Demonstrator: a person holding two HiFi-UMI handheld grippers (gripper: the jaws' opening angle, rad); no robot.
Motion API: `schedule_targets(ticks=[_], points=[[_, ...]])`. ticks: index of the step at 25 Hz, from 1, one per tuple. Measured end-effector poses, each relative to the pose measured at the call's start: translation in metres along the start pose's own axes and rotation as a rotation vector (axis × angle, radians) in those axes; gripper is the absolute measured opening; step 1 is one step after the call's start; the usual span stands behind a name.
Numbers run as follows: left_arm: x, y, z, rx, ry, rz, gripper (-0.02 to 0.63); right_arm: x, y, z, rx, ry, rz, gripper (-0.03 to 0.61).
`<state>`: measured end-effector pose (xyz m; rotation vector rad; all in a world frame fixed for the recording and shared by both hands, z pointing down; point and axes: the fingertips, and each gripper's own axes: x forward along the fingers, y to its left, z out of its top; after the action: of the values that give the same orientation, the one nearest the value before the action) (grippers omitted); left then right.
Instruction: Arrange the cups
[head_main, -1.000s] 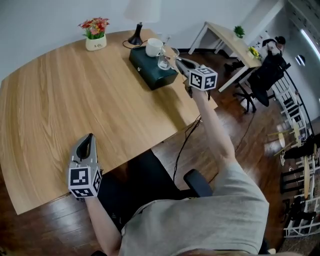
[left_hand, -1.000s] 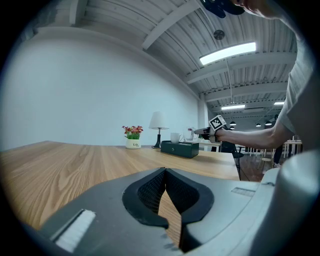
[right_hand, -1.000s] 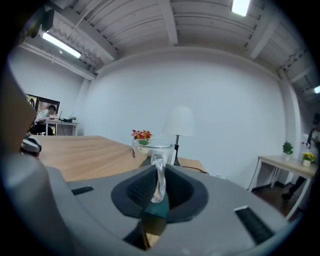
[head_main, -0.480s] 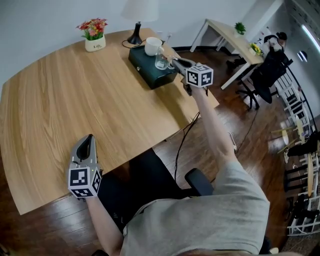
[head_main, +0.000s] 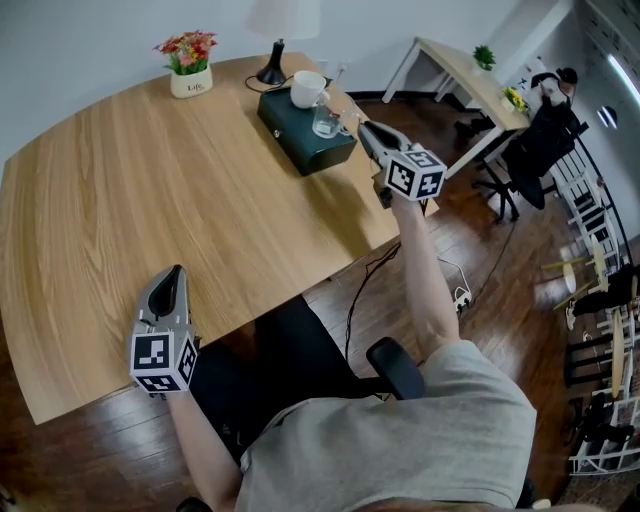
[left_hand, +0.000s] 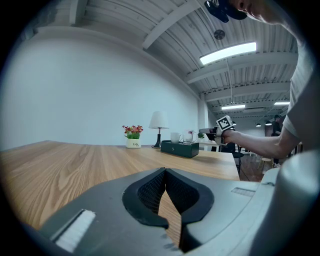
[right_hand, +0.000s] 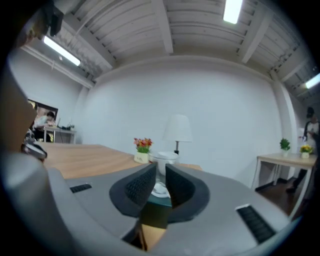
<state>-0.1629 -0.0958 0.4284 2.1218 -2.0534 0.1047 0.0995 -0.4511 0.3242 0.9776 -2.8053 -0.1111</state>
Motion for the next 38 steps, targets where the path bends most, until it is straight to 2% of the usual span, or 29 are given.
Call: schedule_targets(ticks=[3,6,8,11,17,22,38], points=[[0.0,0.001,0.0,-0.001,0.003,0.003,0.011,-0.021,0.088,0.017,0.047,-0.135,0.166,0.071],[0.001,0.002,-0.001,-0.004,0.0,0.002,0.011,-0.032,0.183,0.006,0.04,-0.207,0.336,0.049],[0.003,0.001,-0.002,-0.007,0.001,0.0,0.011,-0.033,0.227,-0.008,0.017,-0.235,0.395,0.037],[0.005,0.0,-0.004,-0.012,0.013,-0.011,0.011,-0.031,0.262,-0.028,-0.011,-0.224,0.421,0.037],[-0.002,0.001,-0.001,-0.006,-0.003,-0.016,0.011,-0.035,0.262,-0.03,0.038,-0.222,0.394,0.035],[0.006,-0.002,-0.001,-0.002,0.011,-0.039,0.011,-0.04,0.266,-0.04,-0.014,-0.183,0.402,0.035],[0.008,-0.004,-0.001,-0.003,0.024,-0.044,0.011,-0.044,0.267,-0.046,0.0,-0.152,0.422,0.035]])
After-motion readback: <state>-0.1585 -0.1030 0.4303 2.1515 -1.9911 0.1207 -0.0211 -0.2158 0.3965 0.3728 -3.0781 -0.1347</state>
